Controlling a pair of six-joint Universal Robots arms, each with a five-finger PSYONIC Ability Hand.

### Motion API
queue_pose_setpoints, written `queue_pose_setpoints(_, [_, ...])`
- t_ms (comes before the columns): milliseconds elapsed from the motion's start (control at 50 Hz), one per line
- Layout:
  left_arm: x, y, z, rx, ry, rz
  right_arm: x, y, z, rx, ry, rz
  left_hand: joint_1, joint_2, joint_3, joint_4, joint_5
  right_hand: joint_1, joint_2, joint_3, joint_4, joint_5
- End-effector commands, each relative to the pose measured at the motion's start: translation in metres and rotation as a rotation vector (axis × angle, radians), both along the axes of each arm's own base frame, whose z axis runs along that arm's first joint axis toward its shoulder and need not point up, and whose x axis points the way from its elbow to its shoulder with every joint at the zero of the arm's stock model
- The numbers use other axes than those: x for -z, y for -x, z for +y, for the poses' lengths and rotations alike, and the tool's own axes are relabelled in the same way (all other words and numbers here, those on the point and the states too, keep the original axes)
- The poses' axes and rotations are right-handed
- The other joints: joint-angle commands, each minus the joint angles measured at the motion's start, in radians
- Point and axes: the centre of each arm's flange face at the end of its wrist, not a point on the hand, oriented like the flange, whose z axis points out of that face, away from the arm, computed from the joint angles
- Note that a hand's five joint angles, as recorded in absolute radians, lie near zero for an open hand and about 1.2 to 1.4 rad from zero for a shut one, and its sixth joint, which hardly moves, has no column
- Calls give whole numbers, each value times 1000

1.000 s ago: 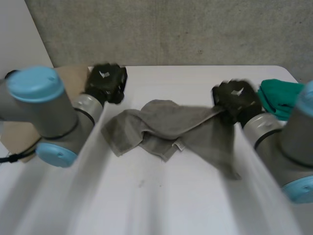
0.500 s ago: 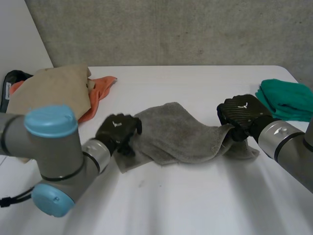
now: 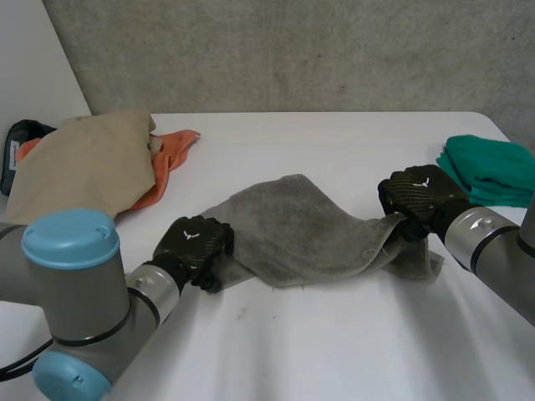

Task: Fold the laundry.

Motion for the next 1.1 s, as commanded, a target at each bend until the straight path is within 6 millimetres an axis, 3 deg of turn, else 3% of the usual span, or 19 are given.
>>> queue_pose_setpoints(20, [5,-3,4,-1,-16,-7,1,-1,2,-6,-3,4,85,88,86,83,89,284,220,212,200,207])
queue_pose_setpoints(320, [35,9,-26,33,44,-97,11,-3,4,-14,-26,15,94,97,95,91,98,284,220,212,200,207])
queue_pose_setpoints(540, [31,19,-45,35,103,-91,12,-3,4,-14,-26,15,226,229,227,223,230,284,220,212,200,207])
queue_pose_setpoints(740, [45,23,-63,23,91,-100,14,-2,6,-13,-33,18,246,250,247,244,250,284,220,212,200,207])
queue_pose_setpoints(860, [41,26,-69,22,111,-88,14,-3,5,-14,-30,17,290,294,291,288,294,284,220,212,200,207])
queue_pose_setpoints(940, [37,28,-71,26,125,-80,13,-2,5,-13,-28,17,656,660,657,654,660,284,220,212,200,207])
queue_pose_setpoints(1020, [30,31,-75,26,144,-72,12,-1,3,-5,-25,16,707,710,708,705,711,284,220,212,200,207])
queue_pose_setpoints(1080, [21,32,-75,27,161,-64,9,0,1,0,-17,13,707,710,708,705,711,284,220,212,200,207])
queue_pose_setpoints(1100, [4,32,-77,21,199,-45,6,0,-1,3,-7,10,707,710,708,705,711,284,220,212,200,207])
